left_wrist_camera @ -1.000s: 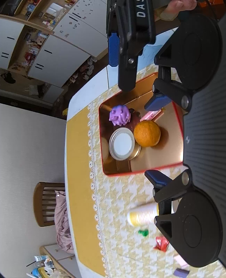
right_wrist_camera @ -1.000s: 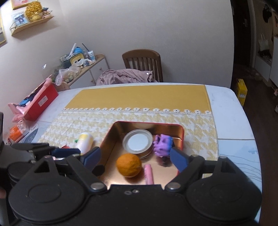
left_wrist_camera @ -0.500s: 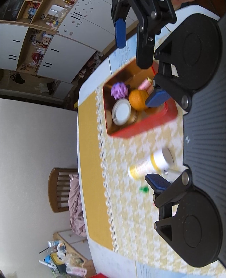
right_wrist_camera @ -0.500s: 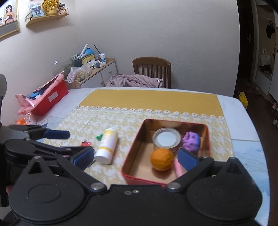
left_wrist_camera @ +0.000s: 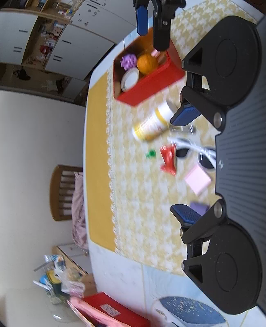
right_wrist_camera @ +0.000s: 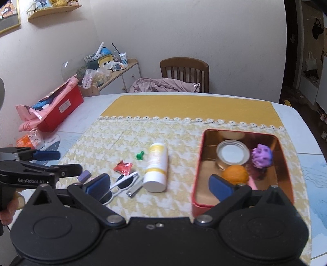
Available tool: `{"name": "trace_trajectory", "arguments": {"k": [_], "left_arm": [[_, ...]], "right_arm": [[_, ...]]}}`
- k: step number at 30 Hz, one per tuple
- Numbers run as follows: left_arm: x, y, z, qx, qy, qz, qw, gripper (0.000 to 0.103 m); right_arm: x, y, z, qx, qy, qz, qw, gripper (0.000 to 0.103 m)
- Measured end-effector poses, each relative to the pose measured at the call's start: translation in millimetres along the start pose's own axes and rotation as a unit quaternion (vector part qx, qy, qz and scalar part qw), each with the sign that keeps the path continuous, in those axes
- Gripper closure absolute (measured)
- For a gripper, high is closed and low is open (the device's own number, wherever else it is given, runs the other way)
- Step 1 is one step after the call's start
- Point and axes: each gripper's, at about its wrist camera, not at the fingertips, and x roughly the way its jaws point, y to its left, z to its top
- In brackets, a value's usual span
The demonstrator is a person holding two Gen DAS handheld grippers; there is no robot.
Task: Organize rigid objects
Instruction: 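Grasp the purple eraser with the left gripper while the right gripper grasps the pill bottle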
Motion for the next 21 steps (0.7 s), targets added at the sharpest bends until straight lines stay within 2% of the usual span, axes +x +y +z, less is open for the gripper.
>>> {"name": "trace_trajectory", "arguments": {"k": [9, 17, 21], "left_arm": [[11, 41, -15, 0.028, 0.000, 0.028, 0.9992, 0.019], [35, 67, -30, 0.014, 0.020, 0.024, 0.9994, 0.019], [49, 74, -35, 0.015, 0.024, 0.039, 0.9988, 0.019]], "right_arm": [[42, 31, 1, -0.023, 0.025, -0.028, 0.999, 0.006], [75, 43, 7, -0.024, 0.049, -0.041, 0.998, 0.011], [91, 45, 12, -0.023, 0.059, -0.046, 0.997, 0.013]]}}
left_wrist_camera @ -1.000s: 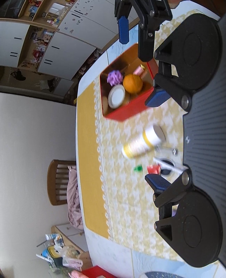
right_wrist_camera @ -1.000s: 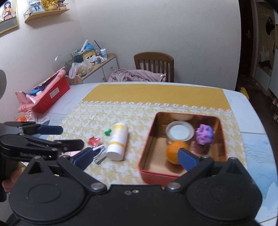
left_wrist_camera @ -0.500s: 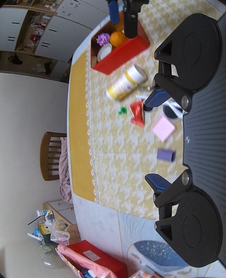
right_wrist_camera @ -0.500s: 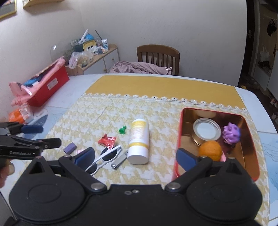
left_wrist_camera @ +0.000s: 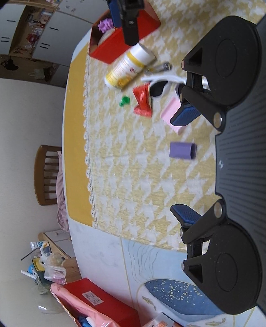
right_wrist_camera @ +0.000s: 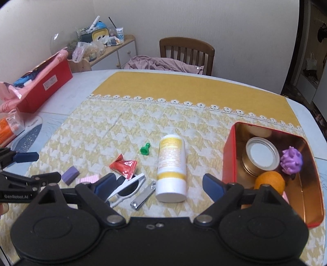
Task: Organize rigid objects
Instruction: 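Grasp the purple eraser with the left gripper while the right gripper grasps the pill bottle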
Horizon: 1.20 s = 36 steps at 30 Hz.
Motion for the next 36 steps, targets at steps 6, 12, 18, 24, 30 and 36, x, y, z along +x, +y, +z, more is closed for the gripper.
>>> {"name": "trace_trajectory", "arguments": {"k": [6, 12, 18, 24, 30, 36], "left_arm": [[21, 8, -7, -0.011, 0.018, -0.001, 0.9998, 0.020], [27, 10, -10, -0.015, 0.020, -0.016, 0.9996, 0.022], [34, 6, -10, -0.012, 0.029, -0.031, 0.9990, 0.043], [36, 1, -10, 0.004, 0.024, -0.033, 0.9991, 0.051], [38, -7, -9, 0.026, 0.022, -0.038, 0.9987, 0.066], [40, -9, -6, 0.021, 0.026, -0.041, 0.9986, 0.082]], "right_arm": [[30, -3, 11, 0.008, 0.022, -0.018, 1.000, 0.024], [50, -12, 11, 0.026, 0.040, -0.024, 0.999, 0.033], [66, -18, 14, 0.041, 0.050, -0.031, 0.997, 0.041], [77, -17, 12, 0.035, 0.059, -0.030, 0.997, 0.048], [83, -14, 11, 0.033, 0.064, -0.031, 0.997, 0.056], [84, -10, 8, 0.024, 0.063, -0.037, 0.997, 0.059]]}}
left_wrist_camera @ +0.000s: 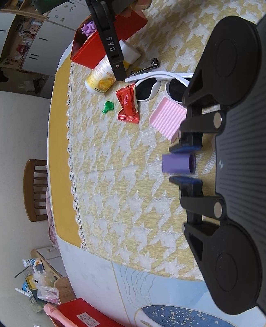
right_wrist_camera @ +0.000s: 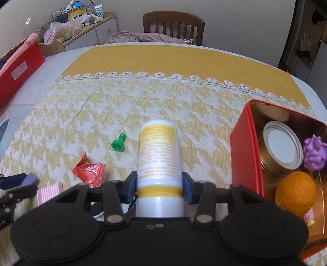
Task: Organize rigid objects
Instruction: 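Grasp the purple eraser with the left gripper while the right gripper grasps the pill bottle, then carry the purple eraser and white pill bottle over the red box with both grippers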
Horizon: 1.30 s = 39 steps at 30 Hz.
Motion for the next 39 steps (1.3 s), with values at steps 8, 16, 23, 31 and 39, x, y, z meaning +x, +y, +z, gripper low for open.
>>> {"name": "trace_trajectory", "arguments": {"k": [8, 16, 23, 31, 39], "left_arm": [[0, -1, 3, -0.010, 0.007, 0.002, 0.9999, 0.083], [-2, 4, 5, -0.030, 0.011, 0.013, 0.9994, 0.083], [-11, 7, 8, -0.052, 0.014, 0.022, 0.9983, 0.083], [-32, -7, 21, -0.054, 0.010, 0.017, 0.9984, 0.083], [-49, -36, 39, -0.051, -0.004, -0.009, 0.9987, 0.083]], "right_arm": [[-7, -1, -3, 0.005, -0.002, -0.003, 1.000, 0.059], [-34, -8, -12, 0.015, -0.011, 0.014, 1.000, 0.059], [-63, -12, -17, 0.024, -0.020, 0.031, 0.999, 0.059], [-94, -28, -23, 0.035, -0.030, 0.039, 0.998, 0.059], [-122, -60, -27, 0.057, -0.056, 0.034, 0.996, 0.059]]}}
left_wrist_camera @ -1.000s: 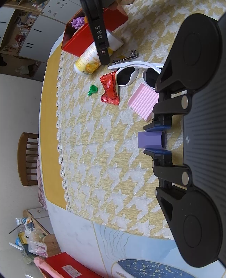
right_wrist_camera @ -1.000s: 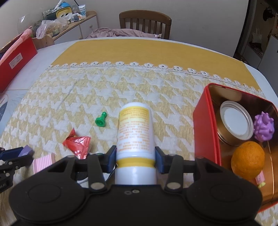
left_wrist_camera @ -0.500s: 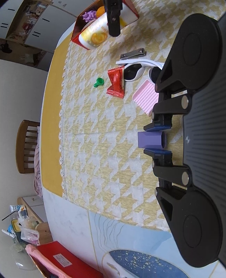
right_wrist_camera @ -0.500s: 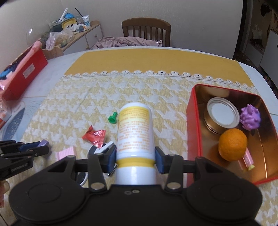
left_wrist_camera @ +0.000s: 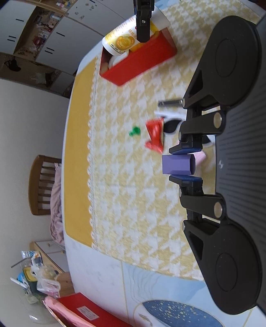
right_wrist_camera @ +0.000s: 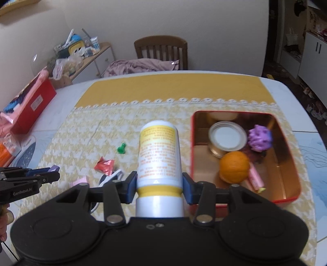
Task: Organize rigid objects
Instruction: 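Carry the purple eraser and white pill bottle over the red box with both grippers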
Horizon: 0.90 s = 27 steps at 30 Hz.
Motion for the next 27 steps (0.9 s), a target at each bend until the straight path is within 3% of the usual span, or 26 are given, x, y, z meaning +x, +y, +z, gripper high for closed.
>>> {"name": "trace_trajectory", "arguments": {"k": [15, 27], "left_arm": [[5, -92, 29, 0.018, -0.009, -0.044, 0.9988, 0.083], [41, -181, 54, 0.067, 0.002, -0.069, 0.9954, 0.083]], "right_arm": [[-24, -81, -3, 0.022, -0.009, -0.021, 0.999, 0.059], [-15, -136, 0, 0.016, -0.003, -0.029, 0.999, 0.059]]}}
